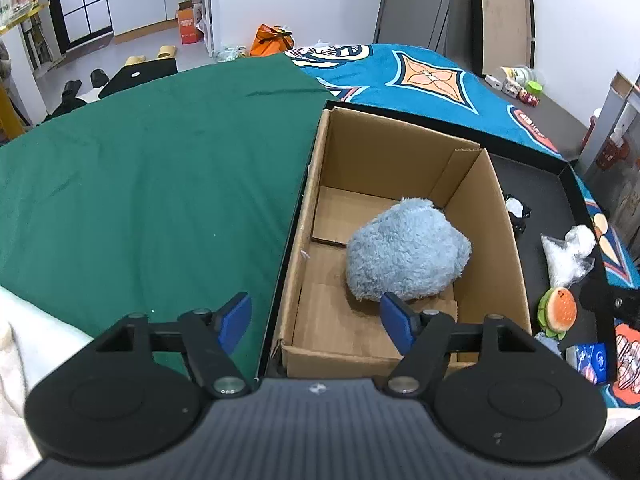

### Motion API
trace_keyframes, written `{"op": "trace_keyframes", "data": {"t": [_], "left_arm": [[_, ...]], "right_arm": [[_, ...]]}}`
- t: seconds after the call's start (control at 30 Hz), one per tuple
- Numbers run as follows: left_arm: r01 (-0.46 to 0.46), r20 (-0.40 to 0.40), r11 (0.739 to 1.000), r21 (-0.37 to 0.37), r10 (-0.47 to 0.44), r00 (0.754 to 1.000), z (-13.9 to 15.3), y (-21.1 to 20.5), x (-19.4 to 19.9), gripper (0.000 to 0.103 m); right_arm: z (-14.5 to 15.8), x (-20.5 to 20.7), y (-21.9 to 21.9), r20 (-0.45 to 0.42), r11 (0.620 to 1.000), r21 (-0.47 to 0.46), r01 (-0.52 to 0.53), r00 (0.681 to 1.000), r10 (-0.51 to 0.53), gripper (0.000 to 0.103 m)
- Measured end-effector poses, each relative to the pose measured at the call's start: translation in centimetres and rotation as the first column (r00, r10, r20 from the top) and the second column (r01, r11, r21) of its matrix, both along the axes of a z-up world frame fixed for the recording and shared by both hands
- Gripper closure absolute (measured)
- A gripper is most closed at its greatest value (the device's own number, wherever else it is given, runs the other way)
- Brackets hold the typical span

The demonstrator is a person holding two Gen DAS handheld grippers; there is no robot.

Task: Organize soft objects
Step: 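Open the right gripper to drop the grey plush into the box, then reach the right gripper to the blue Vinda tissue pack and grasp it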

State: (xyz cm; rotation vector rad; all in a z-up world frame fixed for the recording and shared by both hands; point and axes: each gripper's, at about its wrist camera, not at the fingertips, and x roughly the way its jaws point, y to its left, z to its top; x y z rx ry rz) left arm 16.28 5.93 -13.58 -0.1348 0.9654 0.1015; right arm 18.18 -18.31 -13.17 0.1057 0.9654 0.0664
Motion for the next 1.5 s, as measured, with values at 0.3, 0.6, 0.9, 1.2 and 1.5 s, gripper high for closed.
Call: {"op": "trace_keyframes", "data": {"t": [0.3, 0.6, 0.9, 1.2, 1.5], "left_arm": [[0.003, -0.002, 0.999, 0.043, -0.003, 1.000, -0.2, -0.7, 0.0, 0.030], [-0.004, -0.013, 0.997, 0.082, 0.005, 1.000, -0.2, -1.5, 0.1, 0.030], [-0.032, -0.029, 0.995, 0.099, 0.035, 0.999, -0.3, -1.6, 0.6, 0.030], [-0.032, -0.033, 0.992, 0.123, 0.036, 0.999, -0.5, -2.0, 0.8, 0.030], [-0.035, -0.032, 0.992, 0.118, 0.039, 0.999, -0.6, -1.9, 0.7, 0.030]], "right_arm": [[-2.2, 0.2, -3.1, -0.085, 0.996, -0.048, 0.075, 0.993, -0.079, 0.016], [-4.2, 0.4, -5.3, -0.149, 0.991, -0.089, 0.102, 0.982, -0.114, 0.016], [-7.0, 0.2, -7.1, -0.225, 0.989, -0.098, 0.113, 0.965, -0.132, 0.016], [-9.7, 1.3, -7.3, -0.277, 0.982, -0.139, 0.126, 0.947, -0.161, 0.015], [-10.3, 1.4, -7.6, -0.297, 0.972, -0.177, 0.152, 0.934, -0.200, 0.015]]}}
